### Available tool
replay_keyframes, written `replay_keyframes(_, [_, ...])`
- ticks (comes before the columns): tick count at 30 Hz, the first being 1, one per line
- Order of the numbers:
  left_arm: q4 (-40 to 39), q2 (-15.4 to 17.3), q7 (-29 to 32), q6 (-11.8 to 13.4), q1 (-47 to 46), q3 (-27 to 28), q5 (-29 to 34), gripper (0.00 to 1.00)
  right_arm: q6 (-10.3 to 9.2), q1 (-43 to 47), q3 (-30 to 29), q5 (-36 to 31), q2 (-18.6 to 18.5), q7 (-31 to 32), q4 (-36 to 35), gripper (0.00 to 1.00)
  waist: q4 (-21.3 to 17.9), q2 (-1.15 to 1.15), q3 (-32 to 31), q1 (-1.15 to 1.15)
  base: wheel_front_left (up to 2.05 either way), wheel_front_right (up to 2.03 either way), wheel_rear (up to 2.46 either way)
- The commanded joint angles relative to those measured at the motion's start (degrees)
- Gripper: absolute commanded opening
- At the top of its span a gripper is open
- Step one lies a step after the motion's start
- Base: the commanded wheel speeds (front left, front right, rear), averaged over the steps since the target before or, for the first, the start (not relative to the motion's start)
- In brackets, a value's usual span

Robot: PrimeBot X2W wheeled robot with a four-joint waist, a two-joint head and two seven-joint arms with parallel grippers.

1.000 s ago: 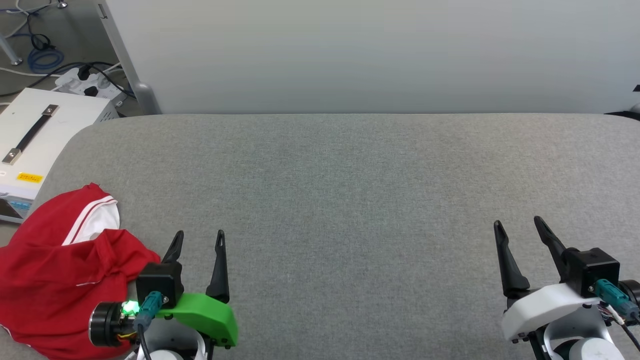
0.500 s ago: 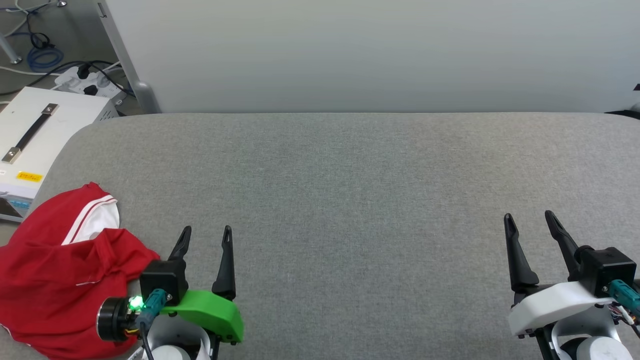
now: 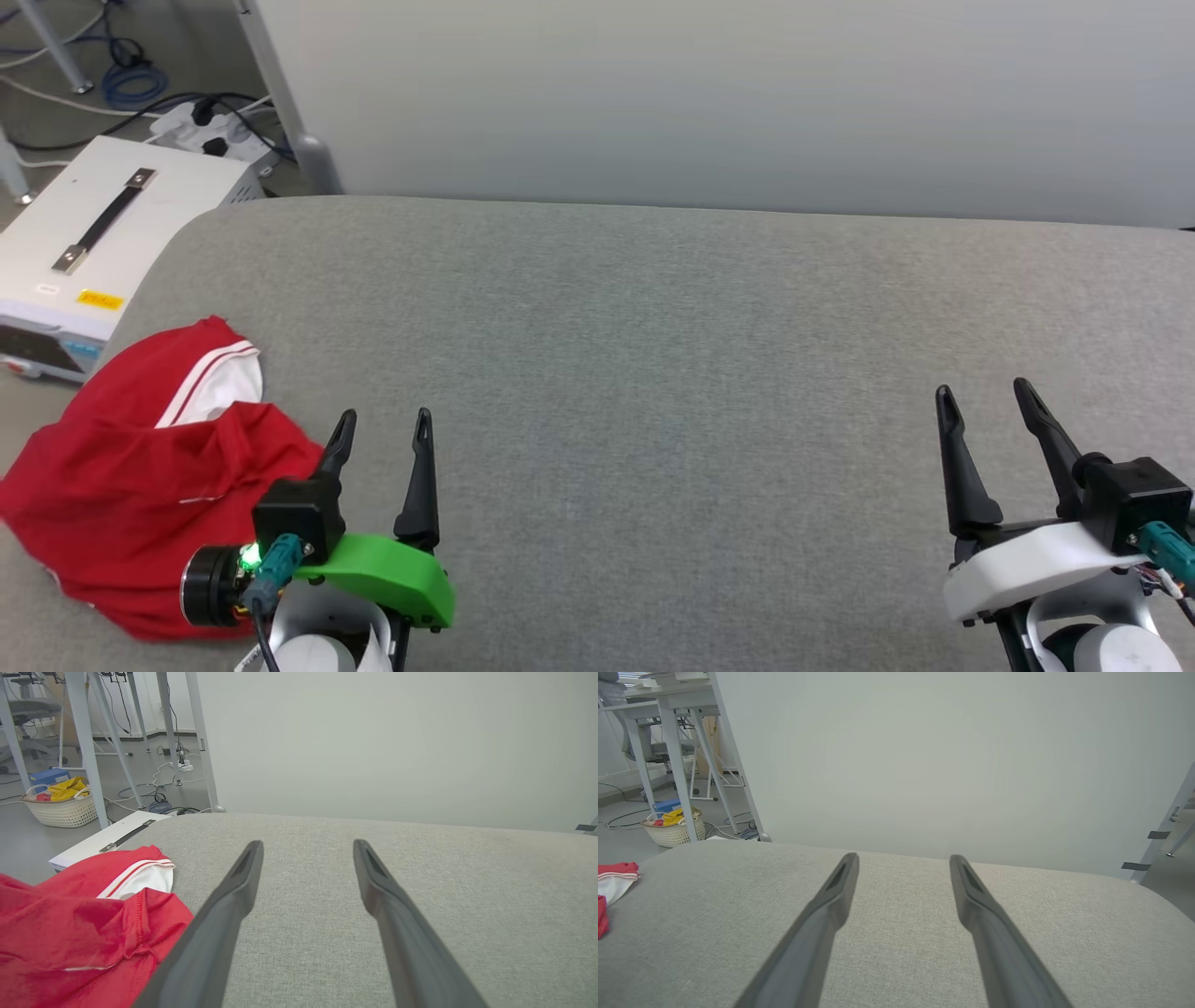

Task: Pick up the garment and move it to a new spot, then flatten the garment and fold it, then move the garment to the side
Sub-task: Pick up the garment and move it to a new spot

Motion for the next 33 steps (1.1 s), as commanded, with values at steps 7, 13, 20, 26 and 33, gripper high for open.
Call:
replay_keyframes(7, [0.53, -0.15, -1.31, -0.42, -1.22, 0.75, -1.92, 1.0, -0.03, 0.34, 1.42, 0.36, -0.04, -0.36, -1.38, 1.0, 5.93, 0.0, 0.27, 0.0, 0.0, 0.0, 0.0])
replay_keyframes(13, [0.95, -0.17, -2.02, -0.64, -1.16, 1.32, -2.61, 1.0, -0.03, 0.63, 2.7, -0.31, -0.04, -0.03, -2.21, 1.0, 10.46, 0.0, 0.13, 0.0, 0.0, 0.0, 0.0])
replay_keyframes(20, [1.39, -0.18, -2.86, -1.05, -0.8, 2.28, -2.89, 1.0, -0.03, 0.67, 4.61, -0.69, -0.05, 0.01, -2.67, 1.0, 15.37, 0.0, -0.1, 0.0, 0.0, 0.0, 0.0])
replay_keyframes(26, [1.79, -0.2, -3.57, -1.53, -0.63, 2.97, -3.25, 1.0, -0.04, 0.53, 5.77, -0.95, -0.05, -0.29, -3.36, 1.0, 18.84, 0.0, 0.24, 0.0, 0.0, 0.0, 0.0])
replay_keyframes(33, [2.08, -0.21, -4.42, -1.69, -0.77, 2.84, -4.39, 1.0, -0.04, 0.4, 6.06, -1.09, -0.05, -0.32, -4.51, 1.0, 22.38, 0.0, 0.74, 0.0, 0.0, 0.0, 0.0])
